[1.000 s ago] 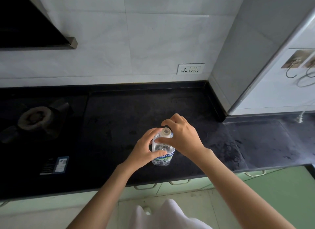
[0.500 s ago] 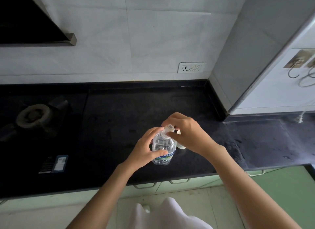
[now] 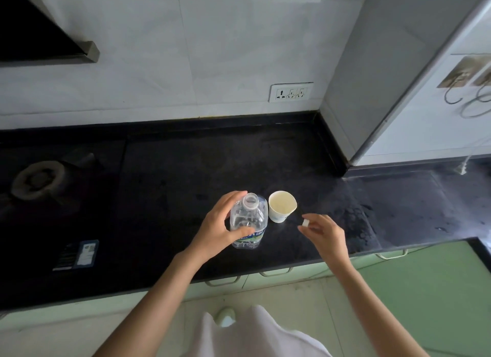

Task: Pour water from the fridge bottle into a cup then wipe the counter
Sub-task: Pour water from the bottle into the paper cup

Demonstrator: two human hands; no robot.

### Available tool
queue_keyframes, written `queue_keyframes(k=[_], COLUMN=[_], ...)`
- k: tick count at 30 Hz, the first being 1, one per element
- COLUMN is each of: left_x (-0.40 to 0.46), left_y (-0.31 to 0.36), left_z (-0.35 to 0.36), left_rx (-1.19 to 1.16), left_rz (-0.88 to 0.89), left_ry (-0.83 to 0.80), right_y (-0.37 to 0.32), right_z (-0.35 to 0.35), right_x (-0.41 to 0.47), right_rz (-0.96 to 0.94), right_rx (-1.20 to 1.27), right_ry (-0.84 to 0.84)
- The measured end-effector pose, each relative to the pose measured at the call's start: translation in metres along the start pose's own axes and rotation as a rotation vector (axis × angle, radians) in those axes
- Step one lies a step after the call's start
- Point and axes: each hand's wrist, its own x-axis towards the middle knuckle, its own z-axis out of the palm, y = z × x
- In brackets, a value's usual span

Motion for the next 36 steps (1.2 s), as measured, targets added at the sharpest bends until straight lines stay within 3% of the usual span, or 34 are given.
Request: queue_keyframes(k=[8,16,26,31,36], left_x=[0.000,0.000,-0.002,-0.004,-0.006], left_y=[0.001,0.002,0.002,0.004,-0.001], left_z=[0.000,-0.001,0.000,0.001,0.004], left_rx=[-0.010,-0.014,-0.040,0.012,0.034], left_rz=[-0.023,-0.032,-0.032,-0.012,-0.014], left_ry=[-0.002,0.000,0.001,0.014,0.016], right_y=[0.044,0.062,0.040,-0.002,-0.036], right_z=[0.024,0.034,0.016,0.014,0.030], right_x=[0.009,0.010,-0.010,-0.028,-0.034], right_rz=[0.137,0.082,-0.164,-0.375,-0.432], right_rx=[-0.033,-0.198,-0.228,-0.125,-0.174], right_ry=[0.025,0.058,0.223,0.061,-0.191])
